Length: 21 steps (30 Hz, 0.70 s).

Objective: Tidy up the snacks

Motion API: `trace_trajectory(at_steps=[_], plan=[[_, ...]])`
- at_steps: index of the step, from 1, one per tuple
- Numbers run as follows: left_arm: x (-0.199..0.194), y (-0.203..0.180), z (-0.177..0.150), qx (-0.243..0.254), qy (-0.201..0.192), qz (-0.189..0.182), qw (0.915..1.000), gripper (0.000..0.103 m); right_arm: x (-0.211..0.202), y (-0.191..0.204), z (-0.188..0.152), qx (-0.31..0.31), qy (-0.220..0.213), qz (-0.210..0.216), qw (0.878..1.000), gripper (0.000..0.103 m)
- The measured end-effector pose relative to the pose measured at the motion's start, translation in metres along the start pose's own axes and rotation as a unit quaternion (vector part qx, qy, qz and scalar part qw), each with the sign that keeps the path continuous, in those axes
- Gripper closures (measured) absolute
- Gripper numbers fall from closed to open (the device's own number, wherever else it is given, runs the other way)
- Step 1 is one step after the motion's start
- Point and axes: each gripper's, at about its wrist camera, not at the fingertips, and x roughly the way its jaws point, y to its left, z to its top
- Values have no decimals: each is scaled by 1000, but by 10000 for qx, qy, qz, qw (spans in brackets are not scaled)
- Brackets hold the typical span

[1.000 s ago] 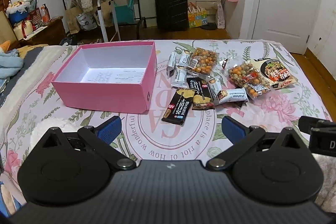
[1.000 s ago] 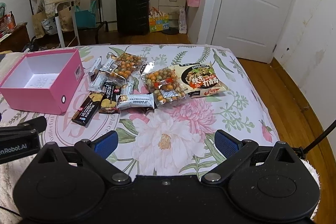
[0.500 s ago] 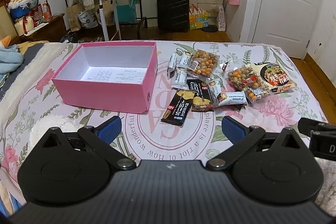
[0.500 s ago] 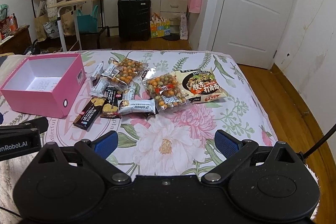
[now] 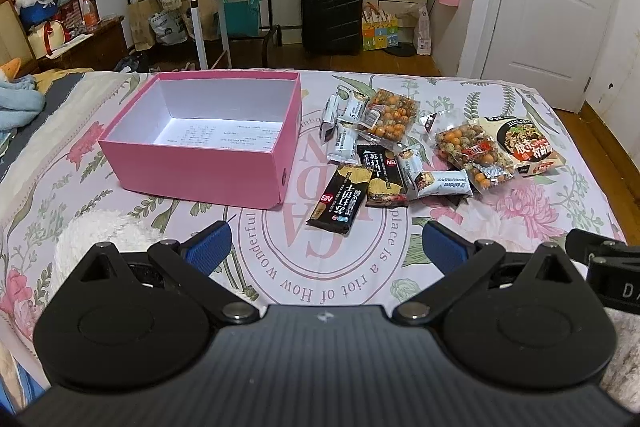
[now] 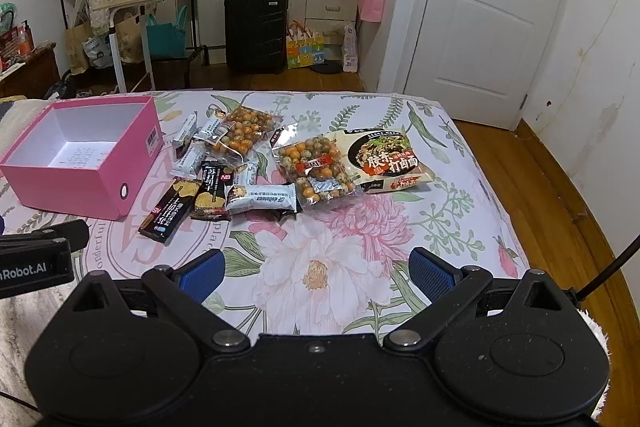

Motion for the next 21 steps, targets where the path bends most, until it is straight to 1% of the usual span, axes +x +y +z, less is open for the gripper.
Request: trace_trajectory(at_steps=[5,11,14,19,21], plan=[[1,-3,0,16,-52,116,9999,0,0,2,-1,-15,-5,6,10000,3],[5,-4,-3,41,57,31,10000,0,0,7,-3,-66,40,24,10000,3],[2,-4,-4,104,-6,39,9999,0,-1,9,-4,-97,40,22,9999,3],[-11,4,0,18,-191,-16,9998,0,-4,9,-4,-133,1,28,9999,3],[-12,6,2,9,-205,-1,9998,0,-4,10,-4,-140,1,34,9999,3]])
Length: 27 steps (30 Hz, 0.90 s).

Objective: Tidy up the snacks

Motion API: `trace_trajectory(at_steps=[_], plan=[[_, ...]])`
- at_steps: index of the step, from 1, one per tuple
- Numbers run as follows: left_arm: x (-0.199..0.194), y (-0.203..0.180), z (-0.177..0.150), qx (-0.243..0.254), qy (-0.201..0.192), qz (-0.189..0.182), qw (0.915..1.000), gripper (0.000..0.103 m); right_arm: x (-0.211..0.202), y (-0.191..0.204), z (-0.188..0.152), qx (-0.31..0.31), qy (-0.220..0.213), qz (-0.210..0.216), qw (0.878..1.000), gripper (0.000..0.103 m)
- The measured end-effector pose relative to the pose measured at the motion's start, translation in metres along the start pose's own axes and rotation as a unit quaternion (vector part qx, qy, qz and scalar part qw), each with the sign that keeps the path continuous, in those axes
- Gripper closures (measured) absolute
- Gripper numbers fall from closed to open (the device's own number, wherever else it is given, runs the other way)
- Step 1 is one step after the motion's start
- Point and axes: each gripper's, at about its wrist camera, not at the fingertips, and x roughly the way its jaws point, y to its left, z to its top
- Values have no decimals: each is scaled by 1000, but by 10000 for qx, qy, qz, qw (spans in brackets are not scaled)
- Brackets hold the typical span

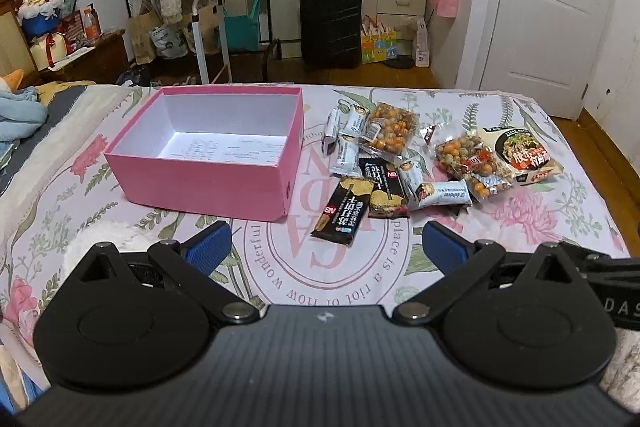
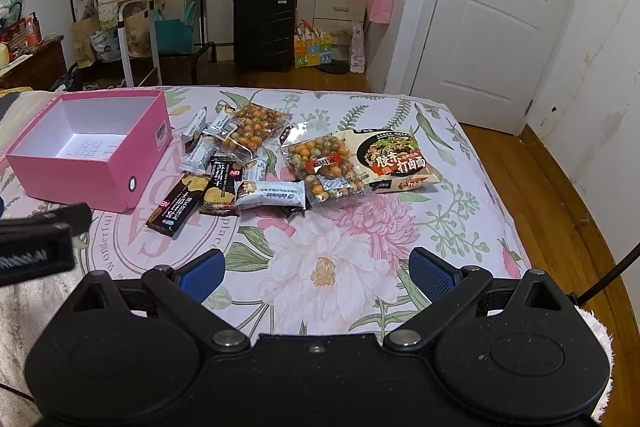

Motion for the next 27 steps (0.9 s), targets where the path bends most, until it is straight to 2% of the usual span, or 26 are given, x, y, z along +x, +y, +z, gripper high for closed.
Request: trace_trajectory(at_steps=[5,14,18,22,25,27], plan=[[7,4,1,-25,55,25,10000,0,5,1,0,-17,52,13,10000,3],[23,3,4,64,177,-168,9997,0,16,3,4,-65,141,92,9998,3],[32,9,17,-22,123,-299,9995,1,18,-2,13,-22,-88,326,9994,3],[45,15,34,-26,-32,-561,9984,1,25,-2,24,-512,-513,771,9944,3],[65,13,44,175,26,-909,9957,3,41,1,35,-894,-484,919,9906,3],[82,6,51,377,47,-977,9945,3,54,2,43,-1117,-483,1042,9871,4]])
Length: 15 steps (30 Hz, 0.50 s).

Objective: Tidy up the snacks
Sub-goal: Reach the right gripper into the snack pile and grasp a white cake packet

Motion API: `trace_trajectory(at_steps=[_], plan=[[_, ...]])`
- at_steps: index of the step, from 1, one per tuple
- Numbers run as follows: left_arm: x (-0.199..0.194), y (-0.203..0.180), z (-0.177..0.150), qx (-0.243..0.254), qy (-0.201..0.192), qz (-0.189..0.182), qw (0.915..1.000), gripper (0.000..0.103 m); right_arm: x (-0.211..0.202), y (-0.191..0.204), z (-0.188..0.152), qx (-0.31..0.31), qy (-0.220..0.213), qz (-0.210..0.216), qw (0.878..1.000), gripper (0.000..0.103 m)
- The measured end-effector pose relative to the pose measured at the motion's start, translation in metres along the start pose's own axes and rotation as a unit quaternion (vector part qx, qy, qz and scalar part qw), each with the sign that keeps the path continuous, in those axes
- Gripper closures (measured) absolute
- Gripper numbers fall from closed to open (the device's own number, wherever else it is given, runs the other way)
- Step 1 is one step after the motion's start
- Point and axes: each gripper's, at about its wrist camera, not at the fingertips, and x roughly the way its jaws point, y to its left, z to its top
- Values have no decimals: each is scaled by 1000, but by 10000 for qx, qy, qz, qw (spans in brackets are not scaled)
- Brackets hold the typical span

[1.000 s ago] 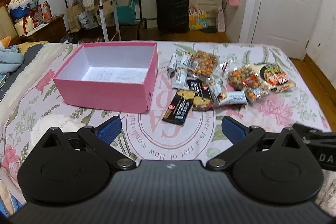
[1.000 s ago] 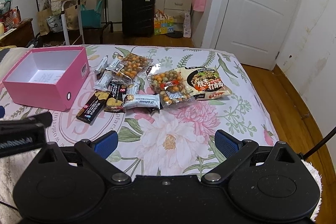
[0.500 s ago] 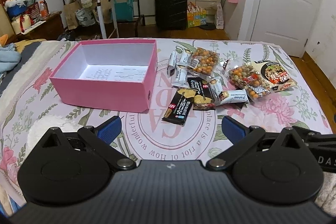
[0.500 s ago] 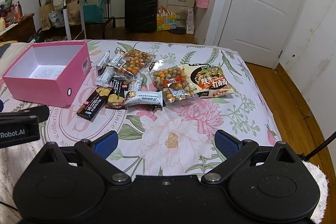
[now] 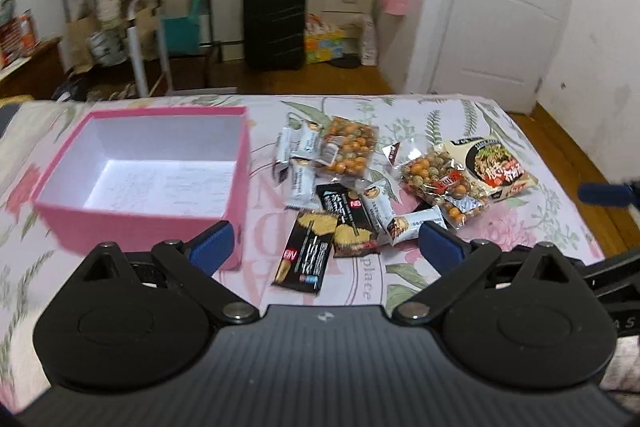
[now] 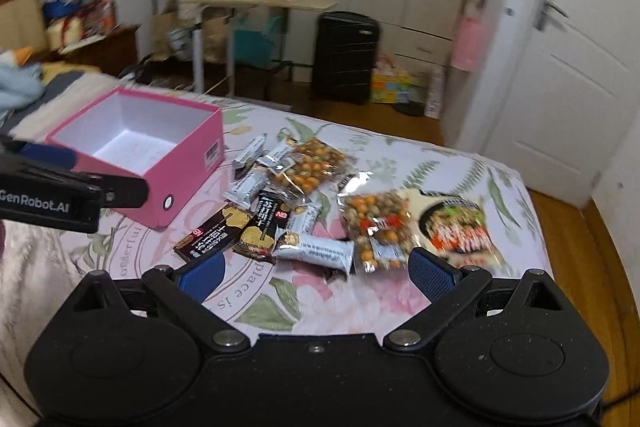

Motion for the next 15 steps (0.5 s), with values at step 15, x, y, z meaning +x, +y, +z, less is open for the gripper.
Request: trace_trajectory(at_steps=[15], plan=[[157,1,14,439,1483,-291,9875,40,169,-70,14,1685,2220,1527,9481,24]])
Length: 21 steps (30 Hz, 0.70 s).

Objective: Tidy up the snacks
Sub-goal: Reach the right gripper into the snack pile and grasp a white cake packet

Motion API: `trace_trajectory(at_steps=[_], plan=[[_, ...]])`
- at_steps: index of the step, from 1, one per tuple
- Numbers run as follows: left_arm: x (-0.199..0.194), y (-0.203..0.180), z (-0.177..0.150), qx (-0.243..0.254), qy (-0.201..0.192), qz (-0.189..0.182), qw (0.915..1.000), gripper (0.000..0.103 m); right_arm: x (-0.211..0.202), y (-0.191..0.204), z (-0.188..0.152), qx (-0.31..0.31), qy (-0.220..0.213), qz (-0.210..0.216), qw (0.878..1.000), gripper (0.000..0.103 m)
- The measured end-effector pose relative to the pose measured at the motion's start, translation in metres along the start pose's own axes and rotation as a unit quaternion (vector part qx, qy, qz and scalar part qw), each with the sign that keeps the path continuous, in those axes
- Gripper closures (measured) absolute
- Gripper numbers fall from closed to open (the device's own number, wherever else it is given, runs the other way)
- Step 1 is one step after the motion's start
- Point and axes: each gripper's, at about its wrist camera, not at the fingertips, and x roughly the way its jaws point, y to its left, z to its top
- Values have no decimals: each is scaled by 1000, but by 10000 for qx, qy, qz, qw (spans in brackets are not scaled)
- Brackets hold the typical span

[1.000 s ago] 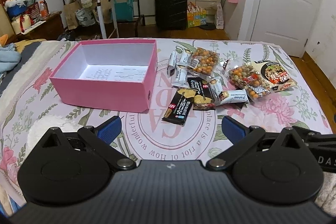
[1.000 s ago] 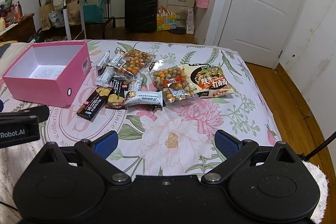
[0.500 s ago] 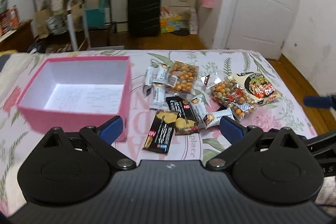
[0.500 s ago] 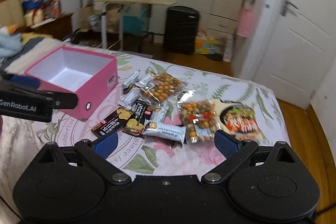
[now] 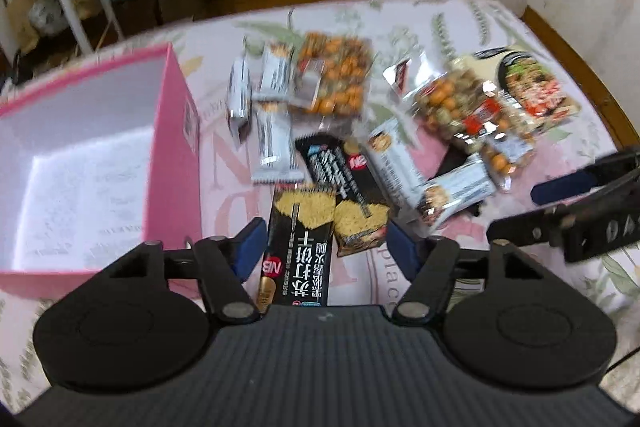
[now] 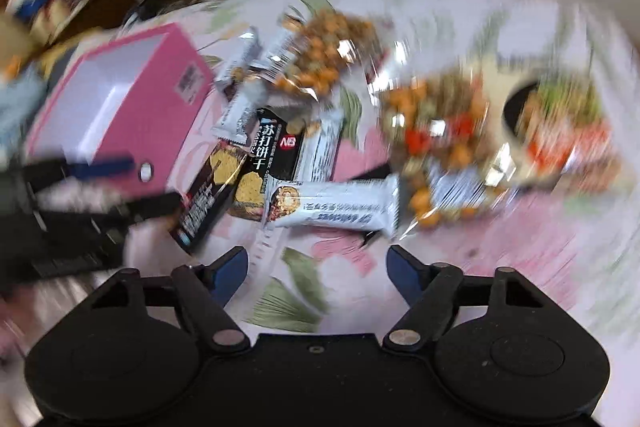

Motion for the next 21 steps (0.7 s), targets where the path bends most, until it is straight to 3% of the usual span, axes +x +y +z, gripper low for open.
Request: trace_trajectory(at_steps=[4,7,10,13,15,21], plan=[[23,-3,7,131,-88,-153,9998,47,28,-17,10,1118,155,372,9929,24],[39,-1,15,88,-253,-16,9996,47,48,-29,15,1746,130,283,9841,24],[55,1,24,-123,-333,-316,9989,48,55,-36,12,2026,-96,159,9791,23],[72,0,28,-252,-403,-495,9976,49,50,-28,7,1742,-267,-205,9841,38],[81,-2,28,-374,-232,-736,9963,49,47,-18,1,1317,-303,-527,9894,50],[97,-19,25,-498,60,-1029,9934,57,36,-5,-13,493,-265,-776,9954,71]])
